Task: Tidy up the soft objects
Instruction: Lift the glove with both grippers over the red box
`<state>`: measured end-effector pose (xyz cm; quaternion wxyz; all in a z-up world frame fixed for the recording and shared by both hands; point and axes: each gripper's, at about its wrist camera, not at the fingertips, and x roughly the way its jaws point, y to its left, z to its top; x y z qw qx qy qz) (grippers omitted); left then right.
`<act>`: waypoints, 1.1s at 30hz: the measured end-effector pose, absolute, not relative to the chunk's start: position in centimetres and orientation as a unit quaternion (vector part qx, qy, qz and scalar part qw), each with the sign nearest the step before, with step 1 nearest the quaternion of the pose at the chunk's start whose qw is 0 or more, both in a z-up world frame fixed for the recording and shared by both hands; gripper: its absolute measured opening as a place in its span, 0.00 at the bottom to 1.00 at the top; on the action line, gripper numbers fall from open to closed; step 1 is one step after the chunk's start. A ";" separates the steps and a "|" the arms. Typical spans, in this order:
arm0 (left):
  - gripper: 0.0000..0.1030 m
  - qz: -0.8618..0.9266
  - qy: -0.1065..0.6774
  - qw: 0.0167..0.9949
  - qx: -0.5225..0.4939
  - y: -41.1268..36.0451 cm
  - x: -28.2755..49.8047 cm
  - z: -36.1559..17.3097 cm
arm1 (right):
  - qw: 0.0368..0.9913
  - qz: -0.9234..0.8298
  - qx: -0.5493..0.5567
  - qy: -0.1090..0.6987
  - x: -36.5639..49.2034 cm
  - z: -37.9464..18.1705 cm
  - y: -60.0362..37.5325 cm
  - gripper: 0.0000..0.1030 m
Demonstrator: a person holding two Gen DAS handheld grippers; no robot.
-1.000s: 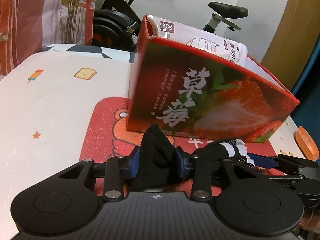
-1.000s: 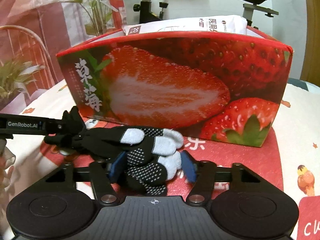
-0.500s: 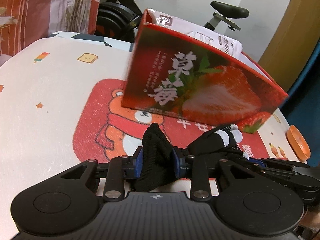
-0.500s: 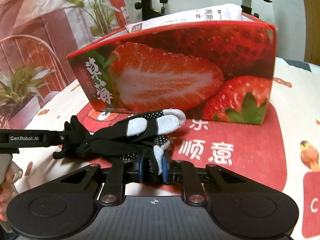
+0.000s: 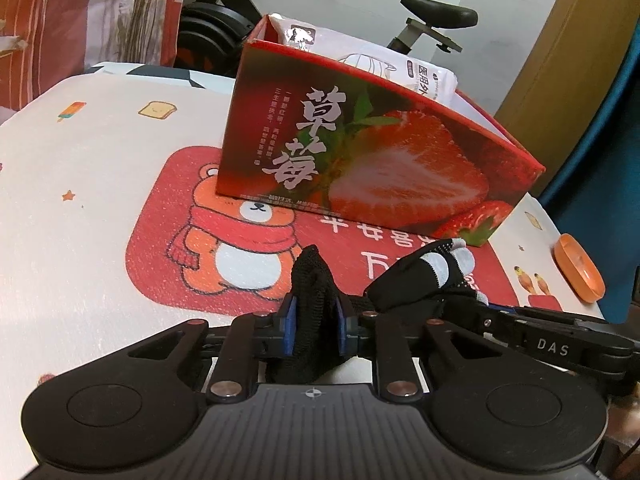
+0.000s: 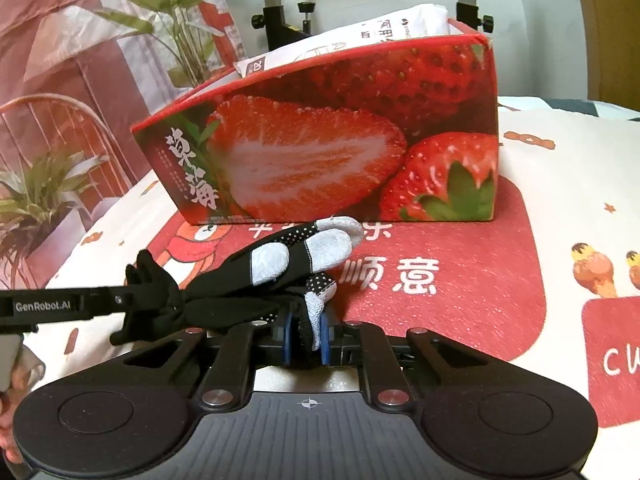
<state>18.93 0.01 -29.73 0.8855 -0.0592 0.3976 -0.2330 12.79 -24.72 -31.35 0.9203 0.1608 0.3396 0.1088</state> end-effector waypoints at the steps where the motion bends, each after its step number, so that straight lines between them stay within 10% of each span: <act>1: 0.19 -0.233 0.397 0.886 -0.062 0.1 18.9 -29.6 | 0.921 0.110 0.161 0.336 12.6 -31.2 -24.8 0.11; 33: 0.19 -0.253 0.256 0.930 -0.076 -2.6 24.3 -17.1 | 0.969 0.117 0.110 0.189 16.3 -16.4 -26.9 0.11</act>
